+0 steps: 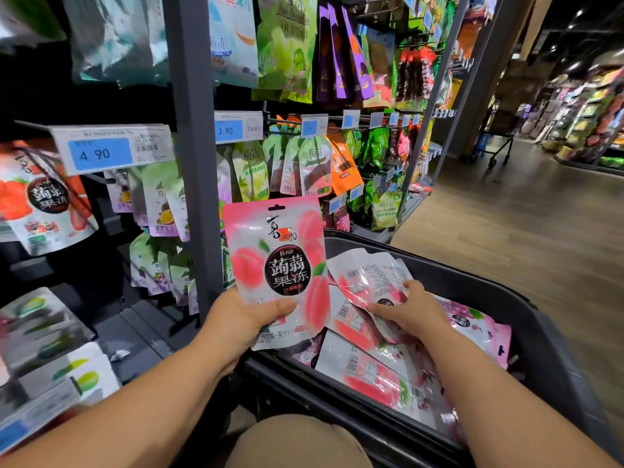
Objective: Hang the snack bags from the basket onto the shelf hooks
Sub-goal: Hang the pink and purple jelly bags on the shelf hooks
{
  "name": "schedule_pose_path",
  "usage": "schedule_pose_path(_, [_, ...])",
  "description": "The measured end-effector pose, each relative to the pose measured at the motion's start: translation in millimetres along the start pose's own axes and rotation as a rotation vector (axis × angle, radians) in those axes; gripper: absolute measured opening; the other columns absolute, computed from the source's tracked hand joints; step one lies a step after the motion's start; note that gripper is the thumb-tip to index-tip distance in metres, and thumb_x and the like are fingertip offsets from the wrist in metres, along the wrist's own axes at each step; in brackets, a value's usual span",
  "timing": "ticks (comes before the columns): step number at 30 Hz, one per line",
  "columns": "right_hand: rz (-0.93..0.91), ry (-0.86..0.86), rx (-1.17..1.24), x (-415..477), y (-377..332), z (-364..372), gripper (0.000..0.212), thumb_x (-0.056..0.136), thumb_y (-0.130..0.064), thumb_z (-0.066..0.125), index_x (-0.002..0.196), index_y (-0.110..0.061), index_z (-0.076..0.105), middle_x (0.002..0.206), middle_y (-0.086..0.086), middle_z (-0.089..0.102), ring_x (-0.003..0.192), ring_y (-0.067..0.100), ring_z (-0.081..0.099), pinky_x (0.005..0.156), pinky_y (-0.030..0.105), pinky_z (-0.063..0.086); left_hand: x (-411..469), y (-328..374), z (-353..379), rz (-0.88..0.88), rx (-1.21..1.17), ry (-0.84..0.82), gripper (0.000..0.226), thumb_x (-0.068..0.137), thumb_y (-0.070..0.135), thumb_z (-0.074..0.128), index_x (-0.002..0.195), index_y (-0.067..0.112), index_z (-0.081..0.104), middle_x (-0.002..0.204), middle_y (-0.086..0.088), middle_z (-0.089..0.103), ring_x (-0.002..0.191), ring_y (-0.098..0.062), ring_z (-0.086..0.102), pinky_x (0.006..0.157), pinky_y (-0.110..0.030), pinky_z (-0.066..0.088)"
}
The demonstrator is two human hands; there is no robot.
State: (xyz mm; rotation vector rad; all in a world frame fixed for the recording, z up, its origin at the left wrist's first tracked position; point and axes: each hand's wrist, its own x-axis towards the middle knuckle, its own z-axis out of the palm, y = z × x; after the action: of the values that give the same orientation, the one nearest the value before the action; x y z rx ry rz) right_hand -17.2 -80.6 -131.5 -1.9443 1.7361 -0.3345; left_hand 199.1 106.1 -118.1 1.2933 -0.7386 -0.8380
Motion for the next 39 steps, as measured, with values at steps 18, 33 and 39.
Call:
schedule_pose_path(18, [-0.200,-0.089,0.796,-15.6,-3.0,-19.5,0.022,0.072,-0.007,0.084,0.088,-0.012,0.069,0.096,0.025,0.072,0.071,0.032,0.066,0.068,0.039,0.053,-4.9,-7.6,-6.7,0.040,-0.014,0.039,0.039,0.064,0.003,0.089,0.098,0.012,0.073,0.093,-0.006,0.077,0.083,-0.020,0.073,0.075,-0.032,0.056])
schedule_pose_path(33, [-0.448,0.051,0.678,-40.0,-24.9,-15.6,0.030,0.079,0.016,0.069,0.090,-0.010,0.078,0.074,0.002,0.075,0.063,0.010,0.067,0.059,0.011,0.050,-6.8,-4.0,-30.1,0.055,0.007,0.131,0.053,0.049,0.017,0.095,0.097,0.012,0.074,0.093,-0.006,0.077,0.084,-0.022,0.072,0.087,-0.040,0.053])
schedule_pose_path(39, [-0.683,0.538,0.333,-35.6,-24.0,-7.3,0.029,0.072,-0.006,0.084,0.069,-0.034,0.078,0.060,-0.016,0.063,0.071,0.007,0.058,0.064,0.027,0.045,-10.4,-2.0,-28.4,0.058,0.017,0.125,0.052,0.048,0.012,0.093,0.096,0.011,0.074,0.088,-0.006,0.077,0.074,-0.017,0.070,0.081,-0.037,0.053])
